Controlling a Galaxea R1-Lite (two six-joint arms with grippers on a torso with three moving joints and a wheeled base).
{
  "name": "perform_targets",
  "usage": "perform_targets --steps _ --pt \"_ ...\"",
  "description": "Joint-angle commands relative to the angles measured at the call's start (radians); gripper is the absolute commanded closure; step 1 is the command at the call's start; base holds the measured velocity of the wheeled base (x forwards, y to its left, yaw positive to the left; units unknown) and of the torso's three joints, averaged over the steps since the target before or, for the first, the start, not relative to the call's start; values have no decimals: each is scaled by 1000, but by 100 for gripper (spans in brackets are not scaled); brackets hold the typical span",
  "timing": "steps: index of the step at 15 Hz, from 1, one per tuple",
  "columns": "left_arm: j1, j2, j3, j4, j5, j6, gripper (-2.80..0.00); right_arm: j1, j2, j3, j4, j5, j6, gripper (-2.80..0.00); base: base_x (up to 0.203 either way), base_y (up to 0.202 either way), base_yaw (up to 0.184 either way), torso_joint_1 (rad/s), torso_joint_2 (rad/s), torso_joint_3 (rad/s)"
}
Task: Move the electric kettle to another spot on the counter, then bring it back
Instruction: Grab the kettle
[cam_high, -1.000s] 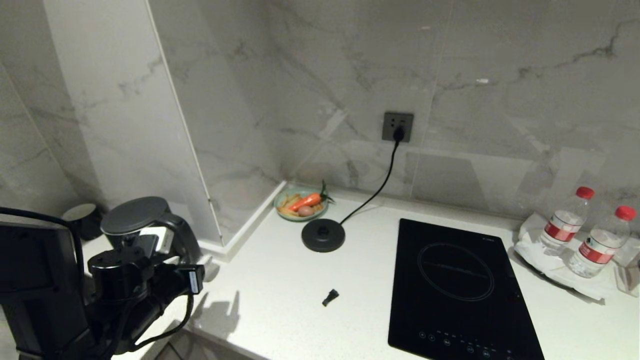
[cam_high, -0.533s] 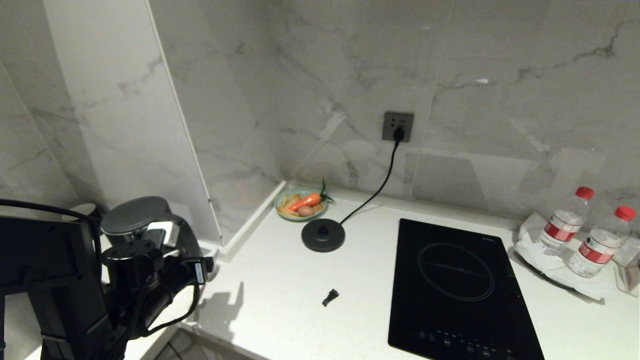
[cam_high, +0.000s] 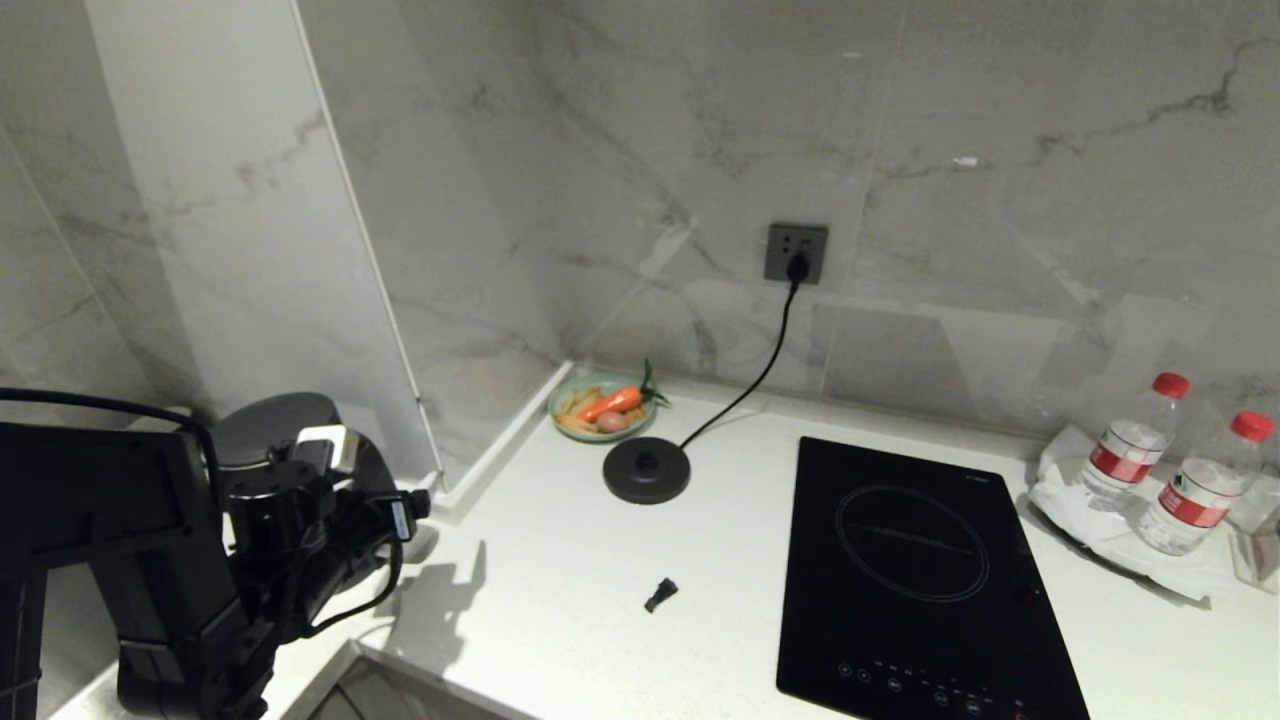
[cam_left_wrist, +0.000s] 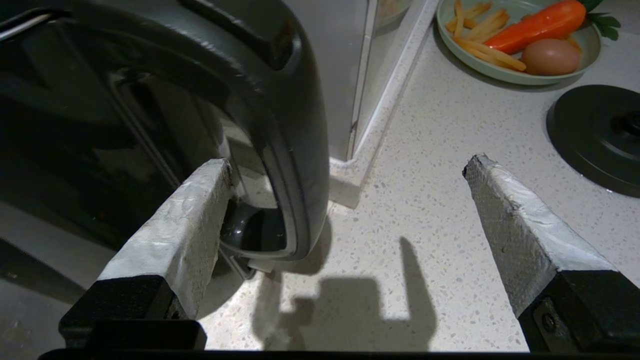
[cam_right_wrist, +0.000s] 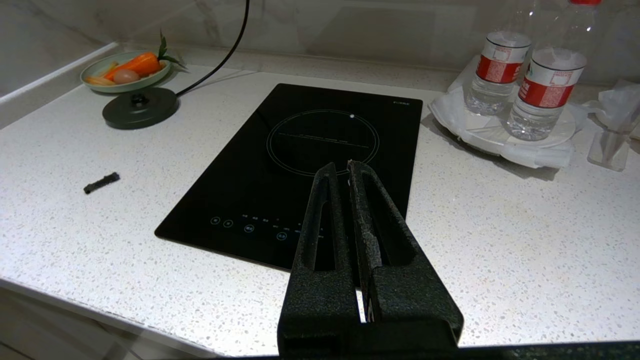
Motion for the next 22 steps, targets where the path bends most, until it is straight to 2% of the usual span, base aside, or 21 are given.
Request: perform_targets --steps 1,13,22 --pt "0 17 -35 -9 0 2 -280 0 0 0 1 0 0 0 0 0 0 0 0 0" --pt "4 77 -194 -1 -3 27 -280 0 0 0 -1 0 0 0 0 0 0 0 0 0" --pt "6 86 -229 9 -2 27 -280 0 0 0 1 0 -2 0 0 0 0 0 0 0"
